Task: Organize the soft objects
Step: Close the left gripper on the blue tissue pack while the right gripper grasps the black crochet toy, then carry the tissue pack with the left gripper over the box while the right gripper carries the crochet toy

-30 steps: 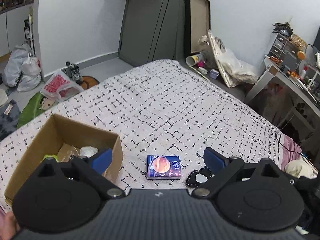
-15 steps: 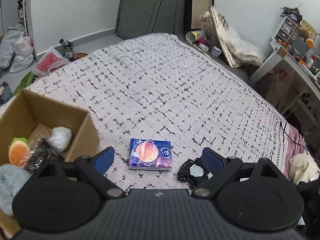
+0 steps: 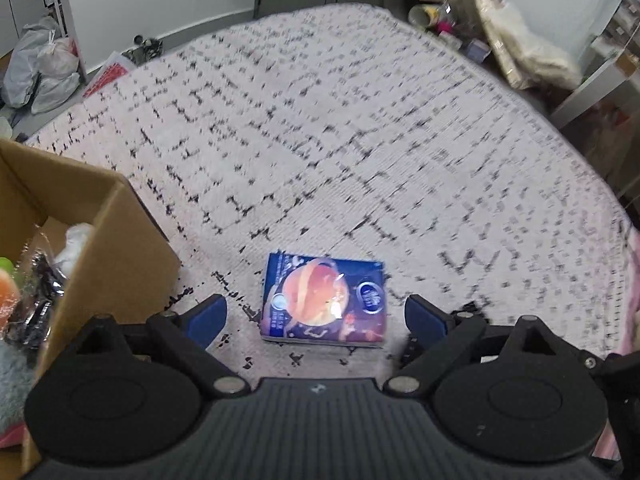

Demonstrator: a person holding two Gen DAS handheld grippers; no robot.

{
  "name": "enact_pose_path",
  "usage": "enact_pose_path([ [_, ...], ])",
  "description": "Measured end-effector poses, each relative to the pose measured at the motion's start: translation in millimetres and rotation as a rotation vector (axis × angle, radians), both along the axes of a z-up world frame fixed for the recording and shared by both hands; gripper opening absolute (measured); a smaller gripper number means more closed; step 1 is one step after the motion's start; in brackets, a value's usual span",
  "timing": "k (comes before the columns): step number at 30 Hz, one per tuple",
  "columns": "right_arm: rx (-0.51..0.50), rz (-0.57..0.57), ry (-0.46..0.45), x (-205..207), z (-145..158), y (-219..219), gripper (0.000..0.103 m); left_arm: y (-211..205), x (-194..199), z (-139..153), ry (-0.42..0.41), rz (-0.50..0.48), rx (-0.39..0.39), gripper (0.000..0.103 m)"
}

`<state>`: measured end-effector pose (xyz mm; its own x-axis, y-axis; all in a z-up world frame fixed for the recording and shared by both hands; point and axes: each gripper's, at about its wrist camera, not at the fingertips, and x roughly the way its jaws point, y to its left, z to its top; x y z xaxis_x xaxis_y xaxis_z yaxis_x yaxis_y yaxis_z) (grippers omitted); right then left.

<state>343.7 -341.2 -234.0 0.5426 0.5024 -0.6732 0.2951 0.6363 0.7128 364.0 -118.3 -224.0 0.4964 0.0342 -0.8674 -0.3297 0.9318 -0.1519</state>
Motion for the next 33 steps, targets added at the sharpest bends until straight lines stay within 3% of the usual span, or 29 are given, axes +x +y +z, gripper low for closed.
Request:
enact_pose_path([
  [5,0.013,-0.001,-0.001,8,-8,3,0.084,3,7,-23,0.047,0.022,-0.036,0.095],
  [9,0.021,0.003,-0.011,12,-12,8,0.083,3,5,-24,0.022,0.051,-0.022,0.093],
  [12,0.011,0.017,-0.014,15,-13,13,0.081,8,5,-20,0.001,0.072,-0.031,0.073],
  [13,0.006,0.024,-0.017,15,-13,14,0.080,10,6,-18,0.000,0.068,-0.031,0.071],
  [19,-0.036,0.026,-0.019,17,-17,18,0.054,24,5,-9,-0.010,0.077,-0.090,0.070],
  [21,-0.062,0.037,-0.014,17,-18,22,0.031,27,1,-4,-0.021,0.079,-0.105,0.070],
  [23,-0.065,0.044,0.000,17,-22,22,0.020,28,-2,2,-0.032,0.069,-0.108,0.070],
  [27,-0.093,0.044,-0.018,9,-13,22,0.011,29,-11,16,-0.067,0.049,-0.108,0.070],
  [33,-0.099,0.044,-0.096,-6,11,19,0.009,34,-28,38,-0.119,0.039,-0.124,0.070],
])
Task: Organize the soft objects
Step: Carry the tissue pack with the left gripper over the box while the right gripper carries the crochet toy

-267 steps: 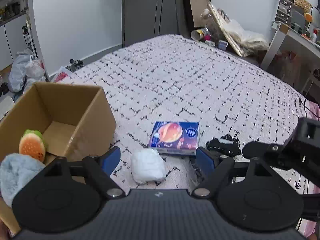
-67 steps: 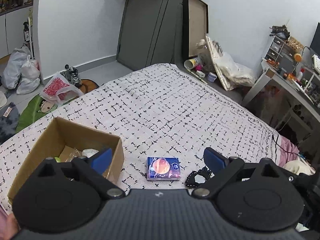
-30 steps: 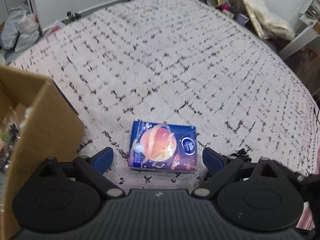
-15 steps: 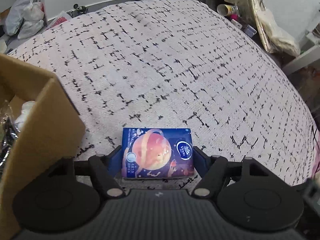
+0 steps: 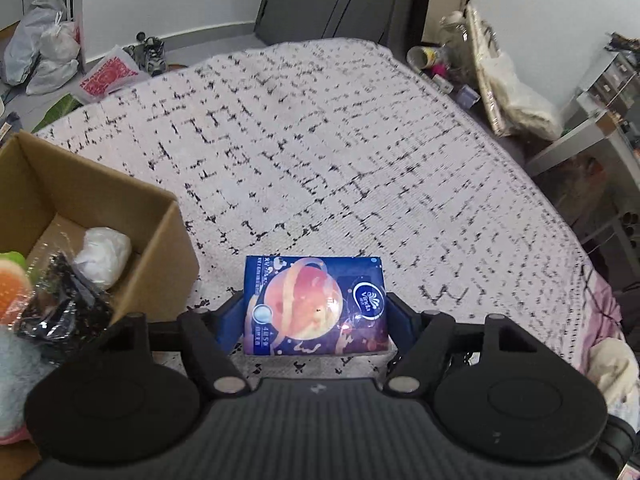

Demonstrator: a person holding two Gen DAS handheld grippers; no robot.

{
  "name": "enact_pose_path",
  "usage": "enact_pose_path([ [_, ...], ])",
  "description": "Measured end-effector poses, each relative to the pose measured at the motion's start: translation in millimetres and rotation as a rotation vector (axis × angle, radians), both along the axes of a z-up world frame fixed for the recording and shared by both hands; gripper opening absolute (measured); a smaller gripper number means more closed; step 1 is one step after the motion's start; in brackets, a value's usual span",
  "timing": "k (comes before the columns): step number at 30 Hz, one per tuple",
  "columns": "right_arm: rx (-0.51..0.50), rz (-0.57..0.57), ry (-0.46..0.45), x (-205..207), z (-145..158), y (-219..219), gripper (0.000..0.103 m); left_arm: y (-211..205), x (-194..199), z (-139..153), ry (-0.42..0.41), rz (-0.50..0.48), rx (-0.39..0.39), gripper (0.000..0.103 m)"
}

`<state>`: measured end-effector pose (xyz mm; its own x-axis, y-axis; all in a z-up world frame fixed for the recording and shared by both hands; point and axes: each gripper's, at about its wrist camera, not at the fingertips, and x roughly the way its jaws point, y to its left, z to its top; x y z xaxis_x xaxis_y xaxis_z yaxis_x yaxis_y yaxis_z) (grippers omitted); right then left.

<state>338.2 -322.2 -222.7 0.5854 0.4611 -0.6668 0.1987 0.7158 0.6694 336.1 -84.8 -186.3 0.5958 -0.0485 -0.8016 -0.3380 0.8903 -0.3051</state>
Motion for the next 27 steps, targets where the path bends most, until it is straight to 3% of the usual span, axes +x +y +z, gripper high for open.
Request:
enact_pose_path([
  [13,-0.003,0.052,-0.161,-24,46,6,0.009,26,-38,44,-0.083,0.019,0.015,0.070],
  [27,-0.007,0.128,-0.315,-53,88,41,0.009,66,-74,75,-0.132,0.084,0.044,0.070],
])
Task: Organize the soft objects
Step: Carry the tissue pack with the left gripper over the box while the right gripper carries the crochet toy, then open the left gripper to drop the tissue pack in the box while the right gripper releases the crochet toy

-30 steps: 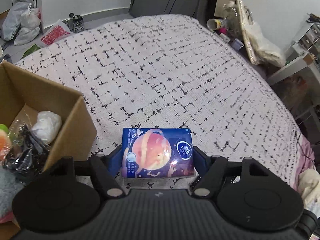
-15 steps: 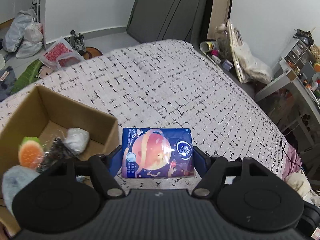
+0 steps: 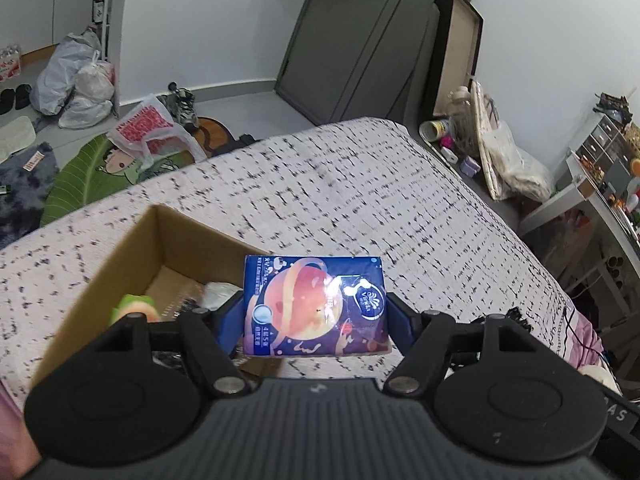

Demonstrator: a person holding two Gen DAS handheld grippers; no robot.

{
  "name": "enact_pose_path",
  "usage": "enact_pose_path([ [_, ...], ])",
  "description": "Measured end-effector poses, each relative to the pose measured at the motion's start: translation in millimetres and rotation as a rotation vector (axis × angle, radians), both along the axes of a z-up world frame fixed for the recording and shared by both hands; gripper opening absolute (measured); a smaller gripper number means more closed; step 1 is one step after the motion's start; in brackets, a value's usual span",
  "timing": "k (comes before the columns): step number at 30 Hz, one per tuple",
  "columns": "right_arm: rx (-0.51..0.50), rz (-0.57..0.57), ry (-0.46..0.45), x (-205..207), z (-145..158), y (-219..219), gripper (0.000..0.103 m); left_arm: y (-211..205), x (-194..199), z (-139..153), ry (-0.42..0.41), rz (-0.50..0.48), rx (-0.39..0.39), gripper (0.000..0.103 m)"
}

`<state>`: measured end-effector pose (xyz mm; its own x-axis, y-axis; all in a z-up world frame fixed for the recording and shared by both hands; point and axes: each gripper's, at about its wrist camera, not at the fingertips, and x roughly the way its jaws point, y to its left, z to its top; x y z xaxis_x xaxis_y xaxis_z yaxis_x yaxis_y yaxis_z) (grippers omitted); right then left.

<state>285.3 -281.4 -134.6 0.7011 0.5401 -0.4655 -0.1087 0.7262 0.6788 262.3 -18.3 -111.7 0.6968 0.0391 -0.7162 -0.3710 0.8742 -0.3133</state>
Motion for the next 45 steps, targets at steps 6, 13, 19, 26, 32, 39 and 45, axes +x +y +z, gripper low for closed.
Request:
enact_pose_path([
  [6,-0.001,0.013,-0.024,-4,6,14,0.009,22,-12,4,-0.004,0.039,0.006,0.071],
  [13,-0.018,0.057,-0.070,-12,13,33,0.009,44,-23,5,-0.003,0.068,0.014,0.070],
  [19,-0.038,0.099,-0.081,-18,14,50,0.009,64,-31,3,-0.004,0.095,0.013,0.071],
  [26,-0.052,0.141,-0.084,-26,16,66,0.009,84,-37,-7,0.016,0.124,0.003,0.071],
  [32,-0.055,0.200,-0.062,-29,9,86,0.010,98,-41,-24,0.039,0.140,-0.026,0.071],
  [39,-0.094,0.253,-0.064,-31,5,109,0.010,104,-35,-43,0.028,0.123,-0.058,0.071],
  [45,-0.129,0.246,-0.068,-32,2,119,0.010,96,-27,-43,-0.046,0.086,-0.017,0.071],
])
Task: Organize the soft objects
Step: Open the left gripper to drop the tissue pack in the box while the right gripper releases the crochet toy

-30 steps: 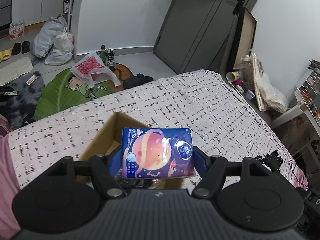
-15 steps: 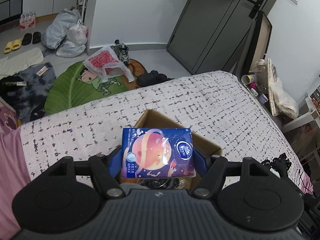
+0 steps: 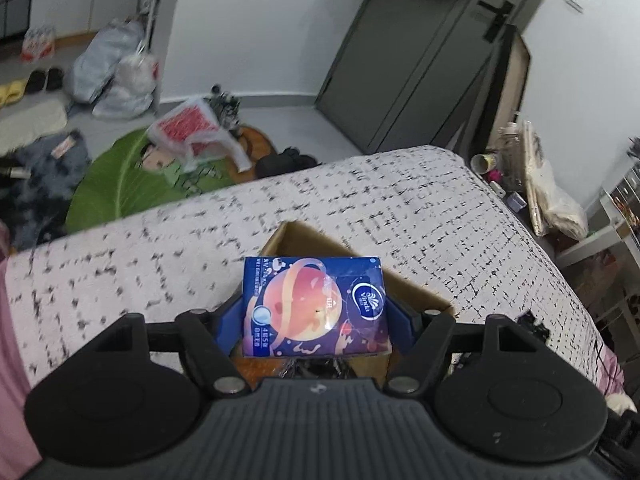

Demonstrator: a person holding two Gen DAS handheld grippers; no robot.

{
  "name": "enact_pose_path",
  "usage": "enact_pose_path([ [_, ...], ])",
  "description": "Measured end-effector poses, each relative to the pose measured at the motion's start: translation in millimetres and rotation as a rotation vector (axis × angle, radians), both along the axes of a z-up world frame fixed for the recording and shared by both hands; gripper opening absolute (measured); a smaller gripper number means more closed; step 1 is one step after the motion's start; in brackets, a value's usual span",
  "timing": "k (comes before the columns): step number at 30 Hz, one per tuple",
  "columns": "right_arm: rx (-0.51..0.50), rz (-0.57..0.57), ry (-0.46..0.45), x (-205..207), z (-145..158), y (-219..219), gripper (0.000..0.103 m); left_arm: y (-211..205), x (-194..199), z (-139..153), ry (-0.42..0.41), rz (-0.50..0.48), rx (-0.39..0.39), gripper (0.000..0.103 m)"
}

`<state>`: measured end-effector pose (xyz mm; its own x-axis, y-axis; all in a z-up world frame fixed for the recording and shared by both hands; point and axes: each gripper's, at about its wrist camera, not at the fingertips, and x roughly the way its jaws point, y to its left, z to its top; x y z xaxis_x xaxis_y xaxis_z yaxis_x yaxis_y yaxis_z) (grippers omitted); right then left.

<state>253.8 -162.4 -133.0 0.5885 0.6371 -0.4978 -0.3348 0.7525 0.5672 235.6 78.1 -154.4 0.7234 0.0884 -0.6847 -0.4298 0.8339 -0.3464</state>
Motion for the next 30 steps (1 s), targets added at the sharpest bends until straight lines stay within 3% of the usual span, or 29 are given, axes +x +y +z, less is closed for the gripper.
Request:
enact_pose_path([
  [7,-0.028,0.002,-0.019,-1,-2,8,0.015,-4,-6,3,-0.021,-0.006,0.018,0.084],
  [13,-0.032,-0.001,-0.011,-2,-3,8,0.017,0,-9,6,0.015,0.009,-0.021,0.085],
  [16,-0.006,-0.010,-0.007,-4,2,1,0.048,-2,-12,12,0.017,0.015,-0.019,0.085],
  [18,0.005,-0.022,-0.008,-8,5,-4,0.055,-8,-15,18,0.025,0.017,0.015,0.085],
  [22,0.042,-0.033,0.001,-15,10,-18,0.065,-16,-21,23,0.042,-0.015,0.002,0.086],
  [30,0.056,-0.074,0.010,-31,23,-47,0.072,-32,-40,41,0.067,-0.054,0.016,0.089],
])
